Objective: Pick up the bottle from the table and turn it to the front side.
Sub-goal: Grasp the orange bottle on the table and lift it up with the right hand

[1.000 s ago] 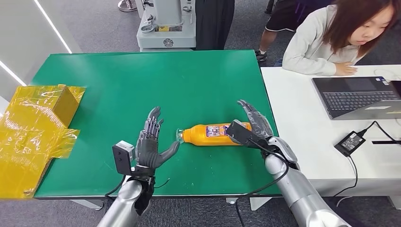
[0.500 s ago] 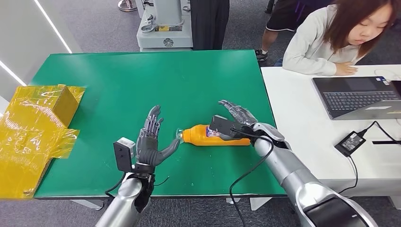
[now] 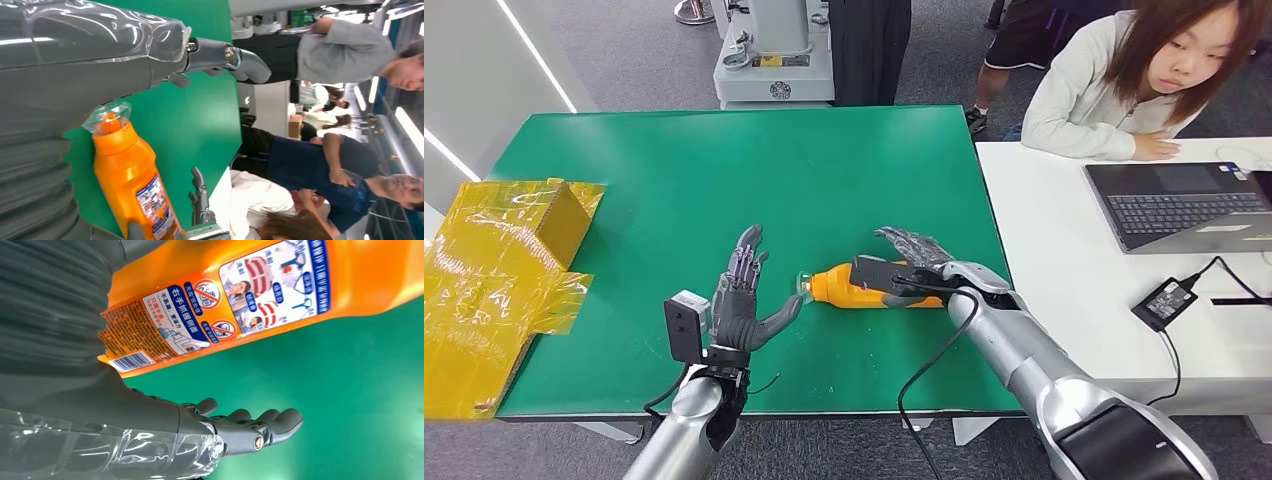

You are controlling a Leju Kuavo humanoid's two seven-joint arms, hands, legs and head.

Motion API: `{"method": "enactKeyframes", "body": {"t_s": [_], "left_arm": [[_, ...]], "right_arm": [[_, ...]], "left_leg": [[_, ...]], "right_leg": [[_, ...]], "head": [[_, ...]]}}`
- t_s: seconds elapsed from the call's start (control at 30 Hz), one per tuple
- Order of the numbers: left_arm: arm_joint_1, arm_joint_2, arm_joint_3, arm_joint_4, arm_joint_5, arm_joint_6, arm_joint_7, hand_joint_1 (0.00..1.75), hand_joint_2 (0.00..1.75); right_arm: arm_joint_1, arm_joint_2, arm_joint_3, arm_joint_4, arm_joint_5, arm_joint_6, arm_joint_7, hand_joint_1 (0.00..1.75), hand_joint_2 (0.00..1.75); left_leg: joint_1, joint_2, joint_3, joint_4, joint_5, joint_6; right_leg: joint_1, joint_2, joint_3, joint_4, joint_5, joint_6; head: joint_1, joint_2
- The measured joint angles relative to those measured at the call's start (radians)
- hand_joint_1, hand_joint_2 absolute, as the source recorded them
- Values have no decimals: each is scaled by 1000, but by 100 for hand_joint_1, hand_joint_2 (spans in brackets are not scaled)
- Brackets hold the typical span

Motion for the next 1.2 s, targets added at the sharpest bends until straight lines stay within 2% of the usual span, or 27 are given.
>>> {"method": "enactKeyframes", "body": {"t_s": [0.37, 0.77, 1.2], "left_arm": [[0, 11, 0, 0, 12, -4, 12, 0, 175], [0, 13, 1, 0, 19, -12, 16, 0, 175], [1, 13, 1, -1, 20, -39, 41, 0, 175]], "right_arm": [[-17, -2, 65, 39, 40, 48, 91, 0, 175], [-35, -10, 104, 64, 47, 78, 137, 0, 175], [-38, -36, 139, 70, 78, 90, 312, 0, 175]], "left_leg": [[0, 0, 0, 0, 0, 0], [0, 0, 0, 0, 0, 0], [0, 0, 1, 1, 0, 0]], "right_leg": [[0, 0, 0, 0, 0, 0], [0, 0, 0, 0, 0, 0], [0, 0, 1, 0, 0, 0]], "head": [[0, 0], [0, 0], [0, 0]]}}
